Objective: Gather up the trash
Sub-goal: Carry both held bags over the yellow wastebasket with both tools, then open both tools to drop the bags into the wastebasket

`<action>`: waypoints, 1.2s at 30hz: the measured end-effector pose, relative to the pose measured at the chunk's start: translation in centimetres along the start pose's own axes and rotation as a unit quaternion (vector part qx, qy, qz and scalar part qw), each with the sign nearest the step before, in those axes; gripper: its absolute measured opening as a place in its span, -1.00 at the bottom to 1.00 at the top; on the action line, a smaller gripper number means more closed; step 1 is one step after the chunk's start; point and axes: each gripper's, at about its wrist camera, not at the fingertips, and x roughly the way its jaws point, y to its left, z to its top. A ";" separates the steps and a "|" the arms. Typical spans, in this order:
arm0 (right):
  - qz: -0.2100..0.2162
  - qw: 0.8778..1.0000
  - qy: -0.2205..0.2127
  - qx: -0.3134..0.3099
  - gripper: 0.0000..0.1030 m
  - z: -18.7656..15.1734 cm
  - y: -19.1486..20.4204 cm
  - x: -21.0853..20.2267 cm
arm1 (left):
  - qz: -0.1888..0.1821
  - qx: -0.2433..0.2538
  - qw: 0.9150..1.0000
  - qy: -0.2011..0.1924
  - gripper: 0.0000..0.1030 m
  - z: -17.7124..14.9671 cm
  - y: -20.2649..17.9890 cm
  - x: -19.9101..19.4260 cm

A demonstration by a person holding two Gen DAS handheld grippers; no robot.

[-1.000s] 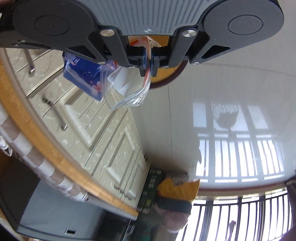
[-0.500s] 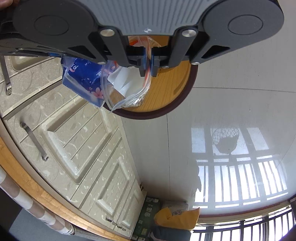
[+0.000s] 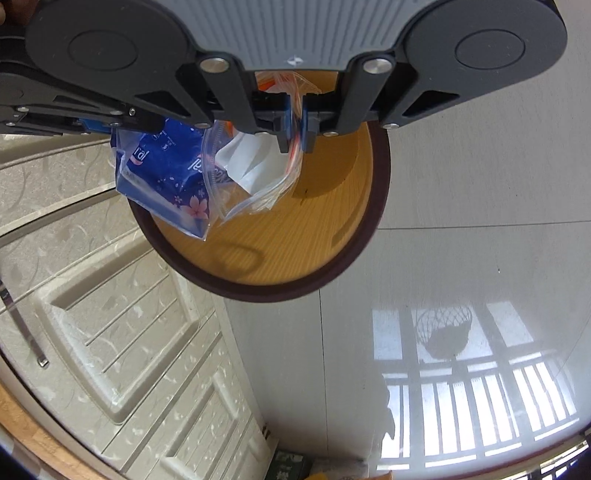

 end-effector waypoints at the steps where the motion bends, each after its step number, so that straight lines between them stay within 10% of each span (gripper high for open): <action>1: 0.001 1.000 0.003 0.000 -0.63 0.0 0.0 0.1 | 0.000 -0.001 1.000 0.002 -0.89 0.0 0.0 0.1; 36: -0.025 0.999 0.040 -0.020 0.10 0.4 -0.3 1.6 | 0.015 -0.003 1.000 0.025 -0.67 0.3 0.1 1.5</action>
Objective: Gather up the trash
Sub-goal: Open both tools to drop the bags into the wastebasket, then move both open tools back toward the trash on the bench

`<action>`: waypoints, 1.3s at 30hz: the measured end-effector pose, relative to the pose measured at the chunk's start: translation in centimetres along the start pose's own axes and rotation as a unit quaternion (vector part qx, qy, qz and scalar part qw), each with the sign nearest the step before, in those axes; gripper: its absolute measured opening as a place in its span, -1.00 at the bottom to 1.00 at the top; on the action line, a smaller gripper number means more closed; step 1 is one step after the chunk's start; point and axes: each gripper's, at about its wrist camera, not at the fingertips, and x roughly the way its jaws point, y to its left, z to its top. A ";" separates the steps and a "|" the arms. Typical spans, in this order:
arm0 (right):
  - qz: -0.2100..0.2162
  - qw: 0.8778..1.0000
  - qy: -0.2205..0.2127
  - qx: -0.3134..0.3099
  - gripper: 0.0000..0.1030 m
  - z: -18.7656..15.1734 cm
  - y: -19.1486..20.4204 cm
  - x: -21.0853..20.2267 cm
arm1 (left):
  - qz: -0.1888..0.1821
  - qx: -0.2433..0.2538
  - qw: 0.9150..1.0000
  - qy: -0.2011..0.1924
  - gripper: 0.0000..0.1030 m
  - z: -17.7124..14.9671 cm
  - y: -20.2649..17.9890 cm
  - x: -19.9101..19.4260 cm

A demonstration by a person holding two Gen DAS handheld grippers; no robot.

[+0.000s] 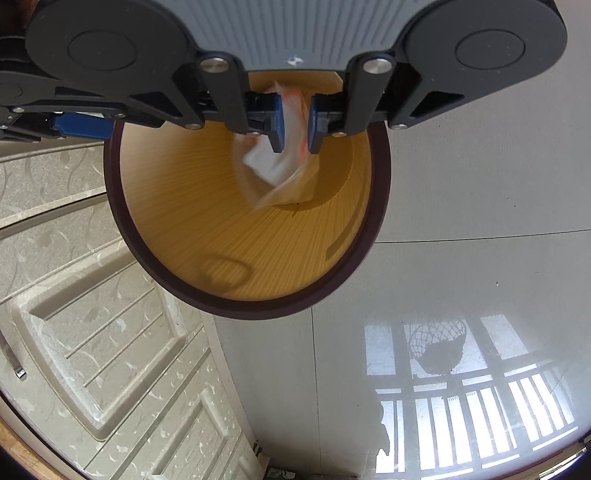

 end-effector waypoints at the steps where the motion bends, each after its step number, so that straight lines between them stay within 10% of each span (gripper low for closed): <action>1: -0.001 1.000 0.000 0.001 0.11 0.0 -0.1 -0.1 | 0.001 0.001 1.000 0.001 -0.60 0.0 0.0 0.0; 39: -0.013 0.998 -0.062 -0.007 0.35 -2.4 0.3 -4.6 | 0.020 0.025 0.999 -0.028 0.15 -2.1 0.3 -4.6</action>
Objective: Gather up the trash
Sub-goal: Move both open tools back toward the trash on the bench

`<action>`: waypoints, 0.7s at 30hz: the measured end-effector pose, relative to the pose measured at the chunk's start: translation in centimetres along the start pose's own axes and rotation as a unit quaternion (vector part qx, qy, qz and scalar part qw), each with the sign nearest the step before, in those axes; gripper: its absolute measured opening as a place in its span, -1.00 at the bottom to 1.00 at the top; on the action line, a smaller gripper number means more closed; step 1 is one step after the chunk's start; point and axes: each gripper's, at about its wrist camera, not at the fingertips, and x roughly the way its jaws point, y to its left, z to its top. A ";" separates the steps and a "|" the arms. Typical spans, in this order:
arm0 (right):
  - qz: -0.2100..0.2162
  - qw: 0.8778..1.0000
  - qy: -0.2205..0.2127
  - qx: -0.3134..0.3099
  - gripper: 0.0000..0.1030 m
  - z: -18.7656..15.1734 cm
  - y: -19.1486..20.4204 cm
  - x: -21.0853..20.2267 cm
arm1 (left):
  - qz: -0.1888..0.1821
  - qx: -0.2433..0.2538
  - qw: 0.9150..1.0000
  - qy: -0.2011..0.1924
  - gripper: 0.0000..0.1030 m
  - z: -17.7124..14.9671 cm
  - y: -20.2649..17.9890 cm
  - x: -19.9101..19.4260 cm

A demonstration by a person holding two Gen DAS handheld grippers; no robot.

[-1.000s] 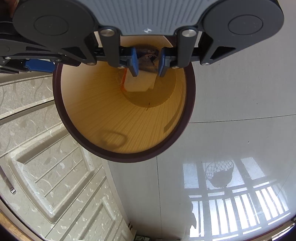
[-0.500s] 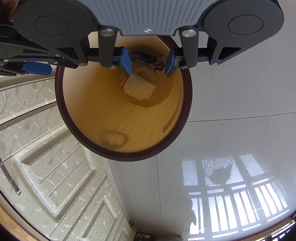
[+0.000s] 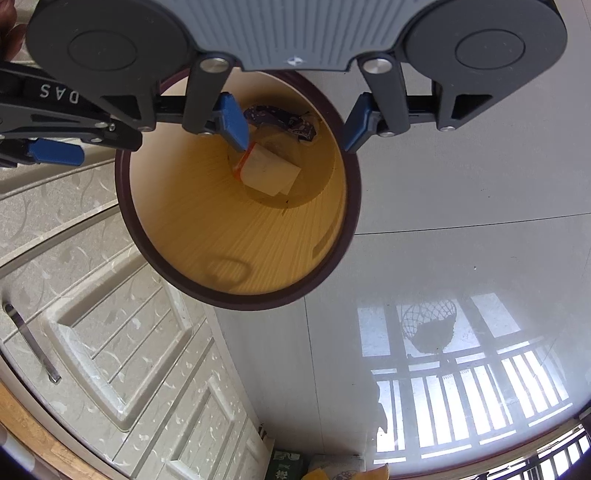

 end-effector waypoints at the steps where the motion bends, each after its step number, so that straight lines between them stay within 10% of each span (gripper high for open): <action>1: 0.000 1.000 -0.003 0.001 0.40 0.0 0.0 -0.2 | 0.001 0.000 1.000 -0.001 0.19 0.0 0.1 -0.2; 21: -0.033 0.998 -0.061 0.005 0.96 -1.8 0.9 -6.1 | 0.014 -0.006 0.998 -0.054 0.93 -1.6 1.6 -7.3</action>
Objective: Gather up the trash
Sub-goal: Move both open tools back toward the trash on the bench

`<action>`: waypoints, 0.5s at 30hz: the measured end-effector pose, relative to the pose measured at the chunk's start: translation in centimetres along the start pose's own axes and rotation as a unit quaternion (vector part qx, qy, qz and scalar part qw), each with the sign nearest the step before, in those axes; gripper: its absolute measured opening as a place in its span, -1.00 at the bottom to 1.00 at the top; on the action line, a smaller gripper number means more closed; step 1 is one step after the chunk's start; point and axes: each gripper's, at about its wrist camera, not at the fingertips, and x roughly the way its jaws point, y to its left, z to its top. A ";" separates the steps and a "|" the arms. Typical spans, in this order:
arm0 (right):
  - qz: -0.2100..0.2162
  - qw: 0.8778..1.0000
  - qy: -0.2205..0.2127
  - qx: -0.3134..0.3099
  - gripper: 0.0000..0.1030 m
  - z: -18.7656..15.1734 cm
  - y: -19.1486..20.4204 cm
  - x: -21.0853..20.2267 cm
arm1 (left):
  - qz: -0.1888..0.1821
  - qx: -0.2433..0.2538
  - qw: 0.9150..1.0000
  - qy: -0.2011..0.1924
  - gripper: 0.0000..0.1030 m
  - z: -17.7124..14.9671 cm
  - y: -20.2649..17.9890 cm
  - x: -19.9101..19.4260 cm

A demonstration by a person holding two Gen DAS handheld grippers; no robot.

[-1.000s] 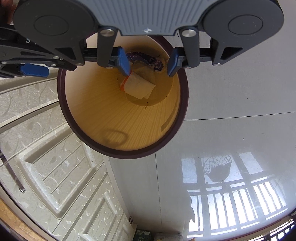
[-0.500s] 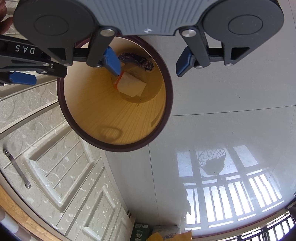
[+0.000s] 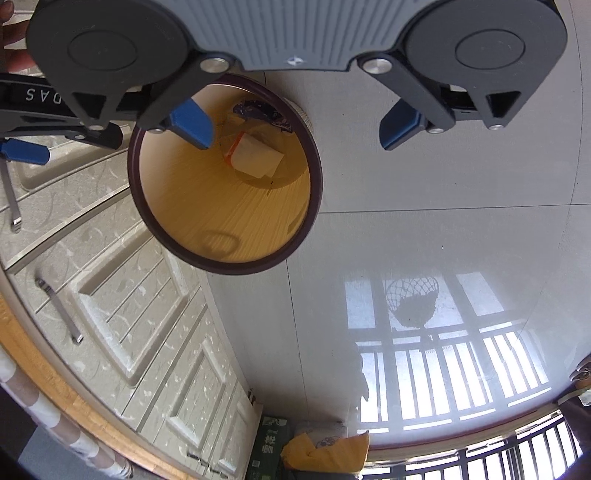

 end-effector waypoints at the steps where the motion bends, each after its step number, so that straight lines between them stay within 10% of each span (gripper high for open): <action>1: -0.001 1.000 -0.003 0.004 0.96 -0.2 -0.1 -0.4 | 0.001 0.000 1.000 -0.004 0.95 -0.1 0.0 -0.5; 15: 0.001 0.996 -0.087 0.016 1.00 -1.6 -0.3 -9.0 | 0.019 -0.003 0.997 -0.077 1.00 -1.6 0.5 -8.5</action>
